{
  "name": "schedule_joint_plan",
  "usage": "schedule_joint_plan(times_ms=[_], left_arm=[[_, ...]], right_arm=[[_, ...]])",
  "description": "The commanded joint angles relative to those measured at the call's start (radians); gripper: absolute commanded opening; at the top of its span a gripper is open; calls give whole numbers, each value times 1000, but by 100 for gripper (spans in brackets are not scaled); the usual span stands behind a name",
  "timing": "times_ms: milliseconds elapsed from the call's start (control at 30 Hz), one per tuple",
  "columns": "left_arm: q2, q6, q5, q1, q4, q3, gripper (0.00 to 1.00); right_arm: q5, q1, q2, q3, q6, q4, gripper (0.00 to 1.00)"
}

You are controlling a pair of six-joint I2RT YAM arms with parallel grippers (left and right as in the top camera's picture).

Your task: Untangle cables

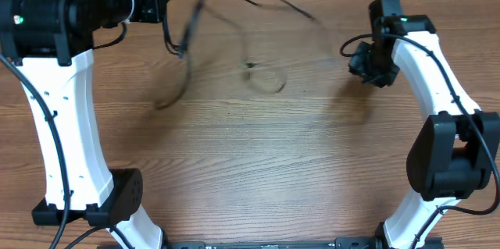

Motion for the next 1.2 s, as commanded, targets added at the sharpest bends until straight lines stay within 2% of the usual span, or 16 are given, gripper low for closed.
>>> schedule_joint_plan(times_ms=[0,67,133,167,267,333,400,500,600,833,933,1167], left_arm=[[-3,39,8,0,16,11,4],[-4,47,13,0,23,11,4],[-4,48,58,0,34,11,4],[-4,70,100,-1,40,11,4],[-4,108,192,-2,55,11,4],[-4,118,230,-2,61,11,4],[-2,141,287,-2,62,11,4],[0,155,346,-2,55,11,4],[1,136,354,-2,55,11,4],[5,89,352,-9,52,11,4],[12,83,351,-30,52,11,4],[16,78,290,-90,64,11,4]], right_arm=[[0,-7,-10,12,-76,-7,28],[-60,-12,-10,12,-122,0,25],[-243,-12,-13,15,-262,16,28],[-371,-12,-18,21,-326,23,33],[-576,-1,-42,50,-393,29,44],[-678,12,-66,77,-444,29,50],[-792,39,-104,120,-510,28,65],[-889,87,-143,180,-526,45,76],[-910,133,-154,209,-473,85,76],[-906,233,-153,208,-243,254,71],[-819,276,-153,208,-134,314,70],[-707,374,-153,208,-56,412,70]])
